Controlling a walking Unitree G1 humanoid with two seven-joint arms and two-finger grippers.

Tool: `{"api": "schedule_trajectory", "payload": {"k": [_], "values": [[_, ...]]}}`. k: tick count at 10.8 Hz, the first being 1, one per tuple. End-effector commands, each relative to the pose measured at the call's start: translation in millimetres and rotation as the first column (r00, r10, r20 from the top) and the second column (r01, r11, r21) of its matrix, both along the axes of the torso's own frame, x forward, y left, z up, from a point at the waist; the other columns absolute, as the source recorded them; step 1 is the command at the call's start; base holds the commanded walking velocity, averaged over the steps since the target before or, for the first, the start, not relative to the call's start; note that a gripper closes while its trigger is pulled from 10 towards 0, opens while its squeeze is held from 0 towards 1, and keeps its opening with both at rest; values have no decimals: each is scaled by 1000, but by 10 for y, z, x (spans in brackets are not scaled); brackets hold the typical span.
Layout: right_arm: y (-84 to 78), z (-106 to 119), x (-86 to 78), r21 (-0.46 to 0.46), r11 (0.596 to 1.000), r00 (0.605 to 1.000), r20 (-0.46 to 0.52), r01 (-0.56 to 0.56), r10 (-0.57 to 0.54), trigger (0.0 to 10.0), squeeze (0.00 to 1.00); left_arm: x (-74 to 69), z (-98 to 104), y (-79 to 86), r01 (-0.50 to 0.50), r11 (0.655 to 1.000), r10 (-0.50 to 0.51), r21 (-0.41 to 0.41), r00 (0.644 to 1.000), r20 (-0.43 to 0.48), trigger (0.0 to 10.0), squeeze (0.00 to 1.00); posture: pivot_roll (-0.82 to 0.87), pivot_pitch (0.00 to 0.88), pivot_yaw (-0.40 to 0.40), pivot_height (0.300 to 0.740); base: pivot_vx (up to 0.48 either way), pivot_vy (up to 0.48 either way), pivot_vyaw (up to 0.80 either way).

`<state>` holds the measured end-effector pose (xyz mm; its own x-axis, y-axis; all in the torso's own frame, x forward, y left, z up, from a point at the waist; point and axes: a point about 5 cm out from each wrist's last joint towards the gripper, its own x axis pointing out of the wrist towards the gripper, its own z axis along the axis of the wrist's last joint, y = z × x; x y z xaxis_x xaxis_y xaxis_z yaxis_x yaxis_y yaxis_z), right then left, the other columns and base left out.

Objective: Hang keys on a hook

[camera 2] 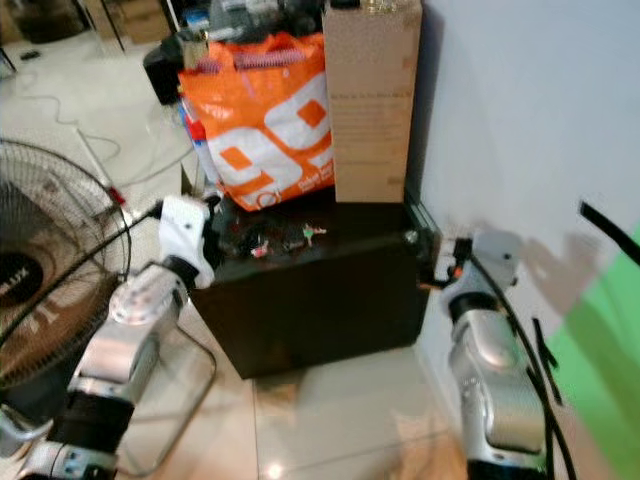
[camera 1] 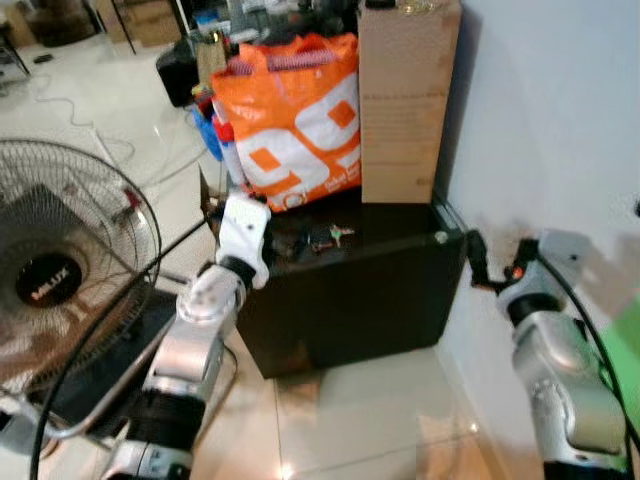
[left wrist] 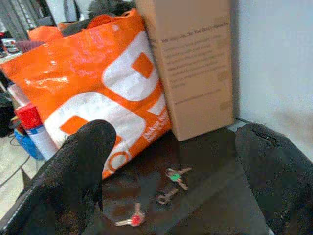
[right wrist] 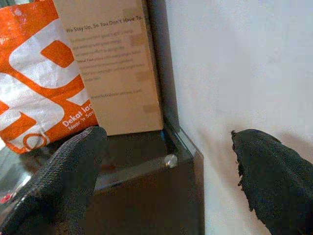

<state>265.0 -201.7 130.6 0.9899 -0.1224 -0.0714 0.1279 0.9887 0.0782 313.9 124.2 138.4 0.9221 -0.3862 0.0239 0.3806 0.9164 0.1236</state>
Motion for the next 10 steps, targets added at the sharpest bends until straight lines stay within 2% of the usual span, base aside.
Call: {"api": "schedule_trajectory", "payload": {"k": [1, 10], "values": [[98, 22, 23, 5, 999, 999, 10, -31, 31, 10000, 1000, 10, 12, 122, -42, 999, 42, 15, 999, 5, 10000, 0, -220, 0, 100, 740, 319, 0, 0], [107, 11, 20, 11, 1000, 1000, 8, -18, 18, 10000, 1000, 22, 16, 134, -37, 999, 37, 25, 999, 4, 10000, 0, -222, 0, 112, 740, 322, 0, 0]]}}
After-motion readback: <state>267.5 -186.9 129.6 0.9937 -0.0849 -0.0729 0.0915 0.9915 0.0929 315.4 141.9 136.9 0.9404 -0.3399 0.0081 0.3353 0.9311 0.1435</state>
